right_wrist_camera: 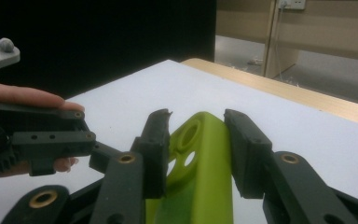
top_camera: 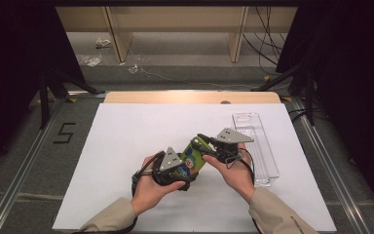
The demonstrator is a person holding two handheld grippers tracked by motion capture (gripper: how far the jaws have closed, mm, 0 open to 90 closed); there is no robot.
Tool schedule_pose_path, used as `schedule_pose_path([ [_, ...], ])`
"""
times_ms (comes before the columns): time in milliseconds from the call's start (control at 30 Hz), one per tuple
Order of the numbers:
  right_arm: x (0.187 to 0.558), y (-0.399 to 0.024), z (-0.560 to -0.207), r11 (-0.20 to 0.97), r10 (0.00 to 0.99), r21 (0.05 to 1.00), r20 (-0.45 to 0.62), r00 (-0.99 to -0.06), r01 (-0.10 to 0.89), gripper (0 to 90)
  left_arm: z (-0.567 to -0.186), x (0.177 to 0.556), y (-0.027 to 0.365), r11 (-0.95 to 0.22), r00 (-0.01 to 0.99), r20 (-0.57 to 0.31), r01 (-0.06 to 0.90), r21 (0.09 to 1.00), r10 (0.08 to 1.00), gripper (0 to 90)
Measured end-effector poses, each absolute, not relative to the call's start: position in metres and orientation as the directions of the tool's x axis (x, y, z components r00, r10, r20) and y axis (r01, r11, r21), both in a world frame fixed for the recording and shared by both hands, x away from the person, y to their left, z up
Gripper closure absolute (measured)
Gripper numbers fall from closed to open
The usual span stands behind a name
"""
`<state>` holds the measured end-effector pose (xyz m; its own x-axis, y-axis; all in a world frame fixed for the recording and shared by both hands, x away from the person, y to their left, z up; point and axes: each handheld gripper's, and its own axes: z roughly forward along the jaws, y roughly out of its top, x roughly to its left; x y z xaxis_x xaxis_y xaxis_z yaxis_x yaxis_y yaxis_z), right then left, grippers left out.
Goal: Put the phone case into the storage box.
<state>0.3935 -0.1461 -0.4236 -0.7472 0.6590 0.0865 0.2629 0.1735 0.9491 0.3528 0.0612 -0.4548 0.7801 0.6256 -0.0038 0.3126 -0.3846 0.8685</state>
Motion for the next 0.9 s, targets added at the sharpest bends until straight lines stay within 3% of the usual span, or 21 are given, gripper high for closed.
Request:
schedule_pose_path([
  [600,0.391,-0.145,-0.42,0.093,0.653,0.943,0.184,-0.735,0.319,72.8,-0.46,0.354,0.059,-0.421,0.785,0.053,0.273,0.865,0.618,15.7],
  [900,0.385,-0.143,-0.412,0.07,0.629,0.951,0.192,-0.753,0.301,77.6,-0.459,0.355,0.06,-0.417,0.797,0.05,0.26,0.871,0.602,15.1],
])
